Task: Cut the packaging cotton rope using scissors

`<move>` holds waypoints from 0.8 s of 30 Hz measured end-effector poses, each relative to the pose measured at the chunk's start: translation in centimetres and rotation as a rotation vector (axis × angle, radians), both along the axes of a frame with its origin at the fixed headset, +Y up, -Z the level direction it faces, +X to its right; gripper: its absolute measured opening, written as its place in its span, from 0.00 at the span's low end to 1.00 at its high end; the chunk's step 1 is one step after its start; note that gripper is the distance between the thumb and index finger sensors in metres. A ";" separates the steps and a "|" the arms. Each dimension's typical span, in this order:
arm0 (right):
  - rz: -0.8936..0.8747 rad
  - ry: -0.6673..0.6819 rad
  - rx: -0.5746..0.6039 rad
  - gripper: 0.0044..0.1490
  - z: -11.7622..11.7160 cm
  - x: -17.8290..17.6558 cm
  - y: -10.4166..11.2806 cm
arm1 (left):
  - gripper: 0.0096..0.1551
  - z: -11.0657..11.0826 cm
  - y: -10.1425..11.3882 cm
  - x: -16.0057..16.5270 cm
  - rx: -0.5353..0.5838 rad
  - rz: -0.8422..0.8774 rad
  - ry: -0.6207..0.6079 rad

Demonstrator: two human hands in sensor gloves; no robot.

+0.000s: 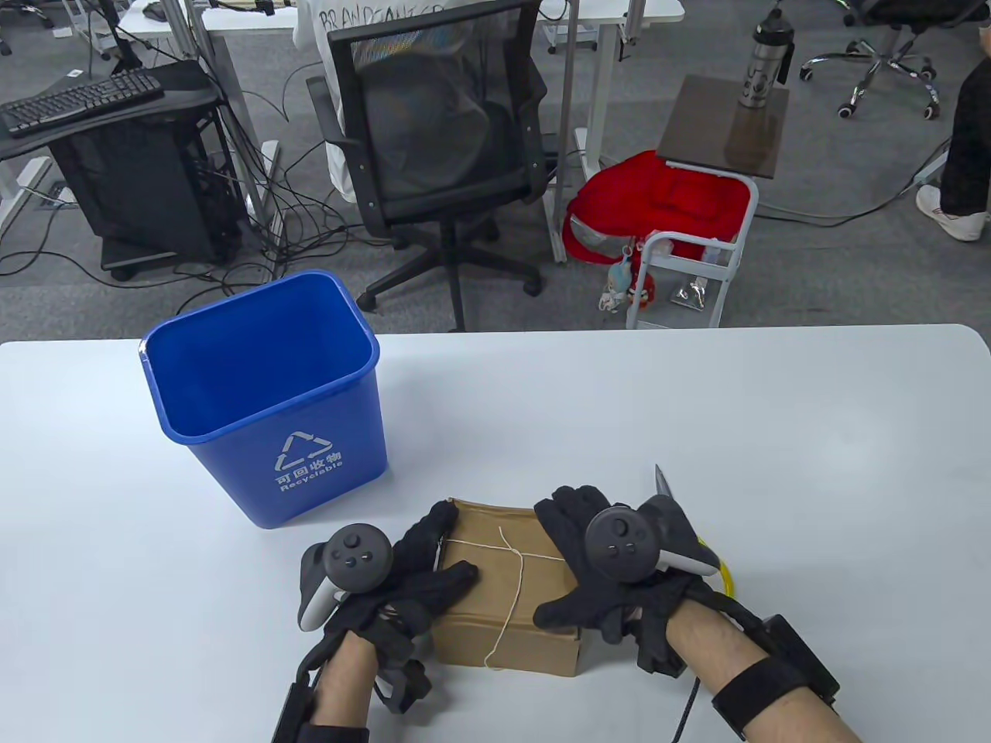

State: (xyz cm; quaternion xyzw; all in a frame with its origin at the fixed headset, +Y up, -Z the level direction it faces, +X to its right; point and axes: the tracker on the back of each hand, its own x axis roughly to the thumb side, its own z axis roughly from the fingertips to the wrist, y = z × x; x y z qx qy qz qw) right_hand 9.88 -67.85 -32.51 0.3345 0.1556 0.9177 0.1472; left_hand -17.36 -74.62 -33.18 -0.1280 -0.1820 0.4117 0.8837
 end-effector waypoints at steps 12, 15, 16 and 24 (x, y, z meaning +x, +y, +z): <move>0.257 0.057 -0.081 0.94 -1.9 -3.6 -0.9 | 0.51 -0.1 -0.2 0.1 0.006 -0.008 0.008; 0.201 0.053 -0.122 0.93 -2.4 -3.6 -1.4 | 0.51 -0.1 -0.3 0.1 0.006 0.005 0.011; 0.168 0.061 -0.133 0.93 -2.6 -3.6 -1.5 | 0.51 -0.1 -0.3 0.1 0.009 0.008 0.015; 0.106 0.031 -0.090 0.92 -2.6 -3.7 -2.2 | 0.50 0.0 -0.6 0.0 0.020 0.044 0.038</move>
